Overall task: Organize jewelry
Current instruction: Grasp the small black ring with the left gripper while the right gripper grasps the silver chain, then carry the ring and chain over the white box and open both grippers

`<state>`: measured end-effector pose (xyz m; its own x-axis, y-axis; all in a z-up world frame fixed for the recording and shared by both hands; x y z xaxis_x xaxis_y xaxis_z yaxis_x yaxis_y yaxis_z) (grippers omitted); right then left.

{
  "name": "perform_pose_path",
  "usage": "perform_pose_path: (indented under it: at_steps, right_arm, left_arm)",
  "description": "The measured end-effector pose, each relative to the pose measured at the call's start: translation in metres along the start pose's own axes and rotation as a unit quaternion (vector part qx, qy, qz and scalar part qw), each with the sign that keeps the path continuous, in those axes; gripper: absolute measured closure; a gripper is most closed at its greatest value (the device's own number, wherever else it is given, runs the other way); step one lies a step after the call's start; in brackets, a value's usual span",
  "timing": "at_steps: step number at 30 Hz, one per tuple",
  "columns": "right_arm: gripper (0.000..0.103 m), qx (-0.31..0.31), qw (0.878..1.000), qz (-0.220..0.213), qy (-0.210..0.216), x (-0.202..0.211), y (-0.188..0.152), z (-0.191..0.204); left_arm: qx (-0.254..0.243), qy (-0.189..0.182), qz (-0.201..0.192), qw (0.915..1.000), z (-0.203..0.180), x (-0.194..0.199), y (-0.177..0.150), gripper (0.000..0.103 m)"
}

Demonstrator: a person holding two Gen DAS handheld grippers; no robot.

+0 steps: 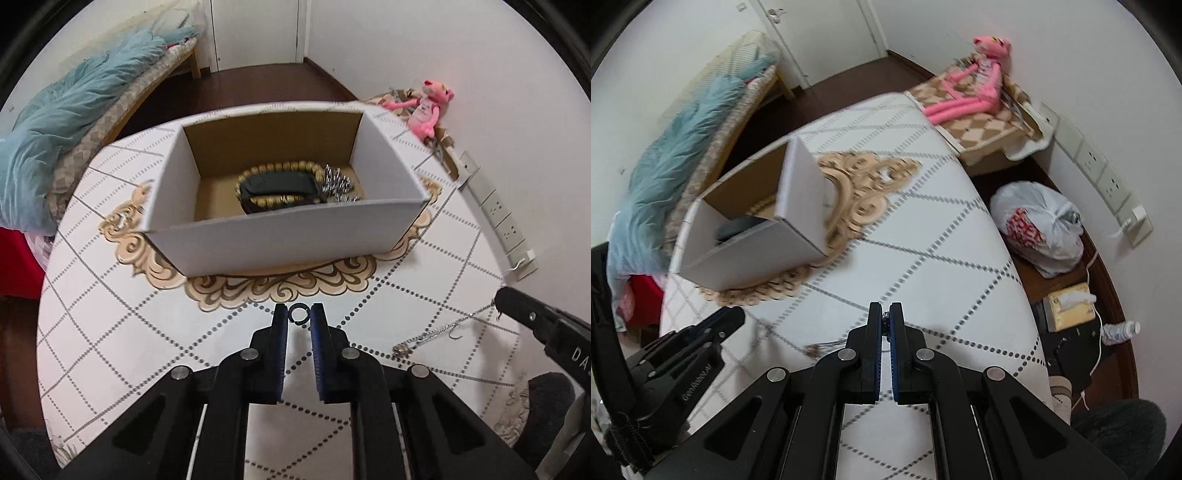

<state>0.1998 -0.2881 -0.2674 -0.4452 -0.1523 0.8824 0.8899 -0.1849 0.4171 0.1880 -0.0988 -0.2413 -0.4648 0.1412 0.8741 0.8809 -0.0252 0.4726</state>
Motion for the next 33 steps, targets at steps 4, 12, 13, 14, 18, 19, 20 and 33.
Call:
perform_pose_path:
  at_steps: [4, 12, 13, 14, 18, 19, 20, 33]
  right_arm:
    - [0.099, 0.021, 0.999, -0.018, 0.019, 0.024, 0.012, 0.017]
    - [0.099, 0.049, 0.995, -0.060, 0.056, 0.076, 0.051, 0.049]
    - [0.099, 0.052, 0.994, -0.066, 0.063, 0.083, 0.060, 0.054]
    - [0.099, 0.055, 0.994, -0.070, 0.067, 0.087, 0.065, 0.058]
    - [0.099, 0.074, 0.990, -0.082, 0.087, 0.101, 0.098, 0.082]
    - [0.099, 0.082, 0.989, -0.081, 0.090, 0.100, 0.106, 0.090]
    - [0.099, 0.087, 0.989, -0.080, 0.092, 0.098, 0.111, 0.095]
    - [0.099, 0.146, 0.985, 0.018, 0.088, 0.004, 0.148, 0.157]
  left_arm:
    - [0.000, -0.005, -0.020, 0.9998, 0.002, 0.024, 0.006, 0.093]
    - [-0.001, -0.016, -0.064, 0.9978, 0.009, 0.073, 0.039, 0.093]
    - [-0.001, -0.017, -0.067, 0.9976, 0.011, 0.076, 0.044, 0.093]
    - [0.001, -0.020, -0.070, 0.9974, 0.014, 0.080, 0.052, 0.093]
    - [0.013, -0.030, -0.063, 0.9975, 0.034, 0.079, 0.079, 0.093]
    - [0.019, -0.031, -0.059, 0.9976, 0.042, 0.076, 0.086, 0.093]
    - [0.023, -0.031, -0.056, 0.9976, 0.046, 0.073, 0.089, 0.093]
    - [0.082, -0.079, 0.035, 0.9929, 0.083, 0.006, 0.119, 0.093]
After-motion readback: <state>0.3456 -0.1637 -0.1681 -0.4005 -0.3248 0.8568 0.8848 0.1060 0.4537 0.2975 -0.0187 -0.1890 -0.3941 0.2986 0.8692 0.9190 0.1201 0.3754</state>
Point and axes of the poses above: each gripper's, at about its wrist camera, not at the fingertips, and x roughly against the way its jaws point, z to its left, y to its top, the point moved 6 cm from there along -x, roughly the way its jaws point, and after that the axes turned 4 degrees about -y, right-handed, at the moved point
